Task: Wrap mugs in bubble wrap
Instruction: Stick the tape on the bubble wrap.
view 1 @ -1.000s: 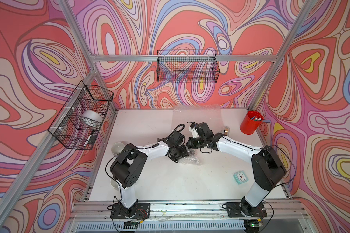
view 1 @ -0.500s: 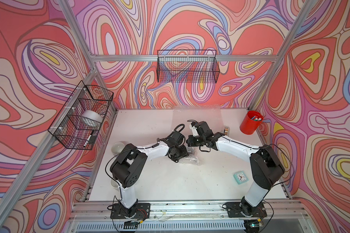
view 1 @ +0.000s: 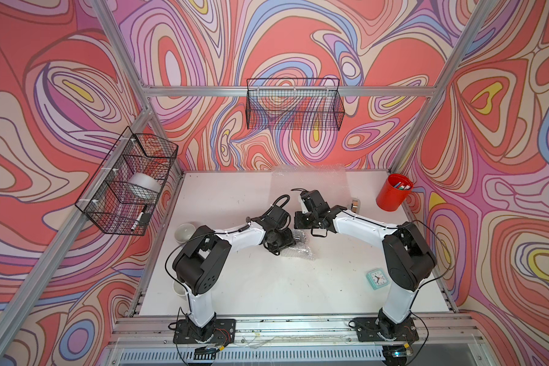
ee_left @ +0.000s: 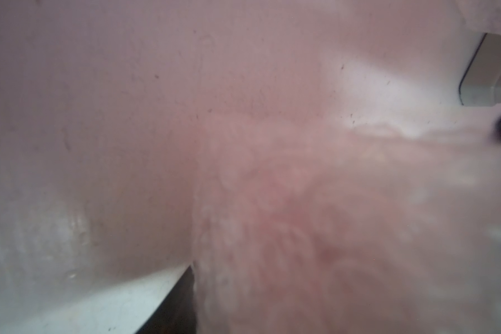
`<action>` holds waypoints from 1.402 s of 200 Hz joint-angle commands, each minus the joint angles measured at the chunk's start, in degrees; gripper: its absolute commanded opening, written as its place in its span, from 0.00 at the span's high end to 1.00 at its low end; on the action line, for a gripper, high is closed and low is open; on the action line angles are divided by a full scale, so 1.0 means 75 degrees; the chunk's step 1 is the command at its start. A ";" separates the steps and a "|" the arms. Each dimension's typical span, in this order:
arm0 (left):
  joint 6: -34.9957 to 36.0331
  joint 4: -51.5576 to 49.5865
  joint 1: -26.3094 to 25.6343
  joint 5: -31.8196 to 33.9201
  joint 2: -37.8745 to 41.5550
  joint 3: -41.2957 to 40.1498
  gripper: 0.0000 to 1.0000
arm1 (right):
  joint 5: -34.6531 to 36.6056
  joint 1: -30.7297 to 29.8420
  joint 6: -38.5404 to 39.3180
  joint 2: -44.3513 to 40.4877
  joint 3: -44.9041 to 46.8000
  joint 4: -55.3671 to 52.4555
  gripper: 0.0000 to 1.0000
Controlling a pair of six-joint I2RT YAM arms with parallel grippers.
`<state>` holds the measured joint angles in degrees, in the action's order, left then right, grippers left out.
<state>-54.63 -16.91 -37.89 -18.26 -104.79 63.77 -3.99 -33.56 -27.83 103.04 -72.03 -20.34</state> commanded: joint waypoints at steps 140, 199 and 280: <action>0.0194 -0.0535 -0.0071 -0.0054 -0.0420 0.0212 0.45 | -0.2713 -0.0016 0.0117 -0.2005 0.2052 0.0116 1.00; 0.0206 -0.0556 -0.0070 -0.0049 -0.0476 0.0233 0.45 | -0.2369 -0.0019 0.0470 -0.1616 0.1986 -0.0962 1.00; 0.0206 -0.0545 -0.0069 -0.0044 -0.0473 0.0214 0.45 | -0.3710 -0.0017 0.0705 -0.2514 0.2308 -0.0444 1.00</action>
<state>-53.17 -18.37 -38.00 -18.83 -105.95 65.54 -28.27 -33.56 -23.81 83.90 -56.23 -23.18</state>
